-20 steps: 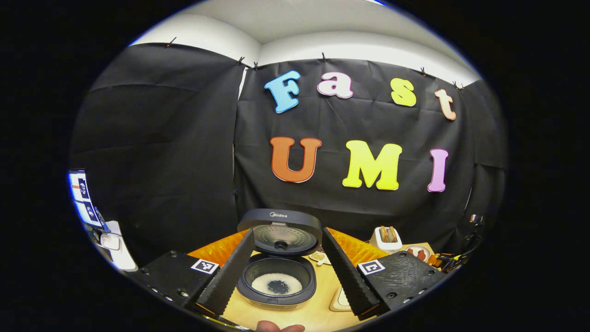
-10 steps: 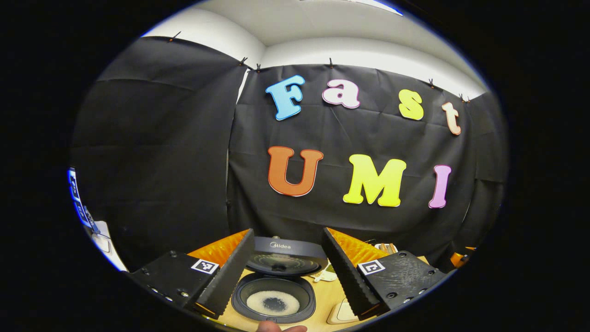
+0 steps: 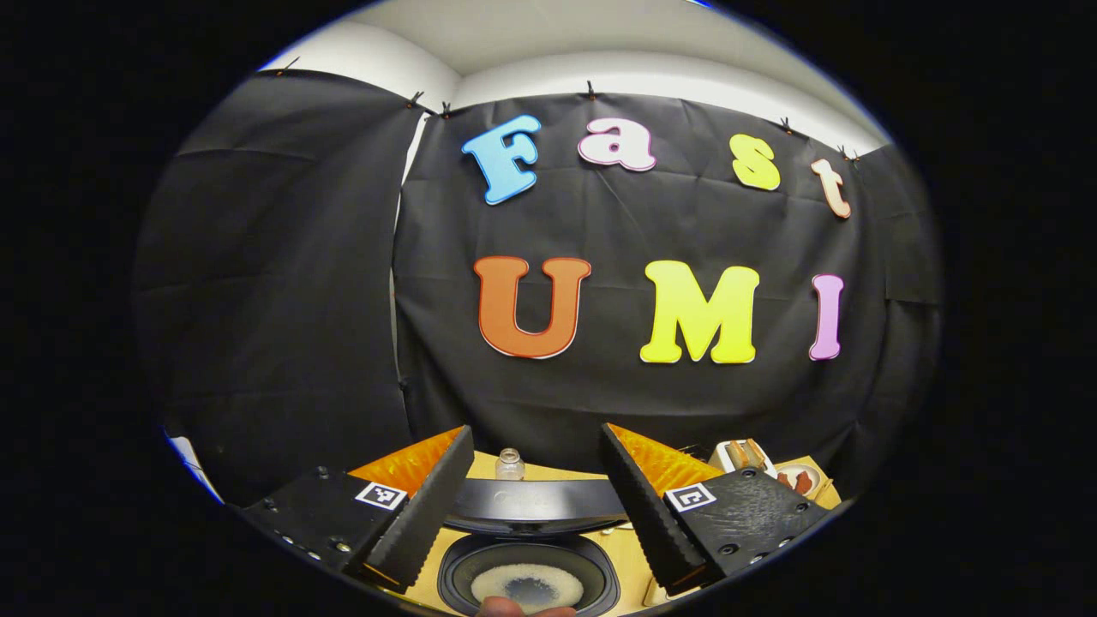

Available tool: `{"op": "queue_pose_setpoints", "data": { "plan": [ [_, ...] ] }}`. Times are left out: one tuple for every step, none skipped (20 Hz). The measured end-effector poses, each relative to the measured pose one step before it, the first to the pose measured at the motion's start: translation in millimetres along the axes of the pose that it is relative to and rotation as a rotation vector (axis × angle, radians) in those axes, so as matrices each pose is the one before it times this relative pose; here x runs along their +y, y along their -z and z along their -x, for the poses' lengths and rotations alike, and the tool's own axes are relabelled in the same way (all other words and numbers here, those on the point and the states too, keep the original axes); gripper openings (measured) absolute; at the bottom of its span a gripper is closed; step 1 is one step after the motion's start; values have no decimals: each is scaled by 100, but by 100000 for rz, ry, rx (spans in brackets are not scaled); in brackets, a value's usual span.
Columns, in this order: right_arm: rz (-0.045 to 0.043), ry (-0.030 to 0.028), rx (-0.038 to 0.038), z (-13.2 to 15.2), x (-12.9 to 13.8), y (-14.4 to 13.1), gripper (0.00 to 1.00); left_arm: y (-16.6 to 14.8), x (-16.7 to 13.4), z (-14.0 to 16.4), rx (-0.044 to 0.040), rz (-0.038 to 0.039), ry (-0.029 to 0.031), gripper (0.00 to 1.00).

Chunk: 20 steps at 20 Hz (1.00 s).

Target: Close the left gripper, press the button to open the rice cooker; take a wooden spoon from the chopstick holder with the right hand, scoop a spoonful of rice and pour it into the rice cooker, then put the wooden spoon back into the chopstick holder.

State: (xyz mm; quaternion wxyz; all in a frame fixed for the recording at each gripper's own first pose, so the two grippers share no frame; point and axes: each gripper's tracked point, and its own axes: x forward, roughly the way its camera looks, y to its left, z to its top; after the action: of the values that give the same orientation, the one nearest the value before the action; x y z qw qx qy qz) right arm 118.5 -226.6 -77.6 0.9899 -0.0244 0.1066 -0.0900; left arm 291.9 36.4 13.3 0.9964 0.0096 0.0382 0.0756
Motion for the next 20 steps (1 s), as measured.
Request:
{"op": "queue_pose_setpoints", "data": {
  "plan": [
    [-721, 2387, 478, 778, -658, 408, 98, 703, 256, -652, 2661, -391, -304, 94],
    [-760, 2091, 257, 833, -541, 290, 98, 753, 396, -520, 3010, -170, -435, 95],
    [-790, 1737, 218, 656, -244, 231, 98, 662, 198, -553, 3197, 417, 60, 94],
    [-684, 1291, 208, 628, -227, 232, 98, 728, -120, -355, 3954, 274, 688, 95],
    [-413, 841, 199, 563, -191, 180, 98, 660, -20, -372, 3993, -428, -231, 94],
    [-91, 587, 184, 397, -174, 133, 98, 394, 212, -112, 1458, -1263, -480, 95],
    [-28, 360, 38, 237, 47, -16, 99, 683, -213, -70, 2748, 905, 811, 98],
    [-154, -184, -108, 194, 162, -43, 99, 399, -16, 374, 2070, 36, -17, 96],
    [65, -560, -338, 41, 217, -130, 99, 412, -75, 436, 1801, -368, 509, 98],
    [344, -964, -473, -39, 392, -222, 98, 492, -60, 378, 1605, 35, 839, 98],
    [539, -1503, -121, -32, 525, -59, 99, 548, -66, 694, 1913, 364, 938, 98],
    [488, -1632, 169, -100, 615, -3, 98, 762, -187, 754, 2293, 82, 1141, 98],
    [246, -1698, -48, -207, 501, -53, 98, 991, -181, 792, 2340, 64, 894, 98],
    [124, -1550, 28, -200, 617, -4, 98, 1146, -192, 797, 1891, -186, 638, 97],
    [1, -1703, 265, -291, 630, 142, 98, 1190, -222, 775, 2271, -132, 711, 97],
    [-80, -1831, 679, -389, 671, 274, 98, 1347, -1, 770, 3076, 290, 299, 97],
    [-74, -1830, 462, -344, 650, 202, 98, 1188, -104, 540, 2997, 107, 147, 97],
    [193, -1338, 181, -259, 466, 16, 98, 1325, -105, 345, 3079, 149, 128, 97],
    [238, -1023, 612, -245, 270, 204, 98, 1037, -117, 97, 2764, -186, 465, 97],
    [-90, -1111, 475, -200, 381, 49, 98, 1225, -76, -122, 2668, -548, -219, 97]
  ]
}}
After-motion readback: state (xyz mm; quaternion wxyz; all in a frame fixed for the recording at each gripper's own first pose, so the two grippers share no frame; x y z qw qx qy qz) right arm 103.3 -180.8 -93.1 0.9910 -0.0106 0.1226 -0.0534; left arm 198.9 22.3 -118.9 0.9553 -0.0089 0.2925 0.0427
